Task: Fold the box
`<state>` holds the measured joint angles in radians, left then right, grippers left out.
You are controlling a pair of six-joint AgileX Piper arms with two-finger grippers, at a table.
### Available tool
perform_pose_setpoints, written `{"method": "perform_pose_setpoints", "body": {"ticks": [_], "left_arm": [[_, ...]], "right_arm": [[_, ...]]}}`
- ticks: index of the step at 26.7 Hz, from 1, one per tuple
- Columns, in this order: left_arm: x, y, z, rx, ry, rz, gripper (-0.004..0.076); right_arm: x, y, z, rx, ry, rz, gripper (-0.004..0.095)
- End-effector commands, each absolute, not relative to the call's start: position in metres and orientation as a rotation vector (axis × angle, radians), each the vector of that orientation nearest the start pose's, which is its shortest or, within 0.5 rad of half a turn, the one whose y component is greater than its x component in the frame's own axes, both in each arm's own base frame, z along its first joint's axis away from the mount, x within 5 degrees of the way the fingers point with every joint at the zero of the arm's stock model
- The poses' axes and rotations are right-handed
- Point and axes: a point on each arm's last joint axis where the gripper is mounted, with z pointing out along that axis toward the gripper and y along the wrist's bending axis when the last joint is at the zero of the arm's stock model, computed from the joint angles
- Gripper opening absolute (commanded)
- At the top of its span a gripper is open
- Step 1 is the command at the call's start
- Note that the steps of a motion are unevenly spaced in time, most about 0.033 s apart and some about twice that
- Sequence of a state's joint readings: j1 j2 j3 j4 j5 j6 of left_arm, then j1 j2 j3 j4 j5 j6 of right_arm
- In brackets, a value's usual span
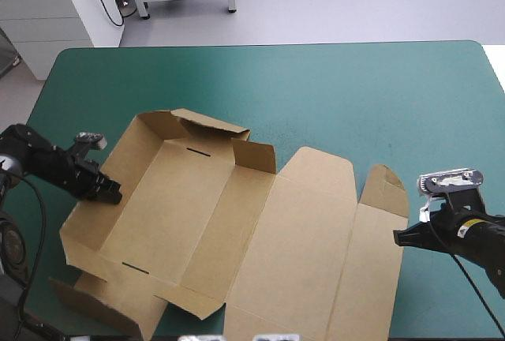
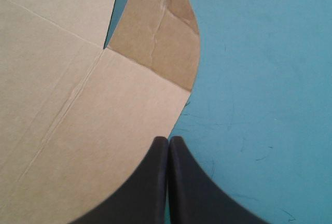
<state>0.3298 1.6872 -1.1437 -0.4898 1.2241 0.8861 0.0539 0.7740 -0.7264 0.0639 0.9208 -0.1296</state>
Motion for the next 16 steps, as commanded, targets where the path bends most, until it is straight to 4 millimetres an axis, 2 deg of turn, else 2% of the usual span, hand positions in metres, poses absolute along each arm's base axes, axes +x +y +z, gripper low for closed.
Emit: {"method": "perform_pose_setpoints", "body": {"ticks": [1, 4, 7, 12, 16], "left_arm": [[0.320, 0.027, 0.282, 0.786, 2.671, -0.505, -0.0008], [0.347, -0.019, 0.338, 1.076, 2.359, -0.249, -0.0008], [0.355, -0.051, 0.366, 1.221, 2.157, -0.100, -0.0008], [0.359, -0.099, 0.398, 1.305, 1.888, 0.117, -0.0008], [0.354, -0.141, 0.407, 1.381, 1.684, 0.250, -0.0008]], "right_arm": [[0.135, 0.011, 0.320, -0.187, 2.373, 0.035, -0.0021], [0.134, 0.011, 0.320, -0.184, 2.381, 0.042, -0.0021], [0.134, 0.011, 0.320, -0.181, 2.382, 0.043, -0.0021], [0.133, 0.011, 0.319, -0.180, 2.397, 0.046, -0.0021], [0.133, 0.011, 0.319, -0.177, 2.399, 0.047, -0.0021]]}}
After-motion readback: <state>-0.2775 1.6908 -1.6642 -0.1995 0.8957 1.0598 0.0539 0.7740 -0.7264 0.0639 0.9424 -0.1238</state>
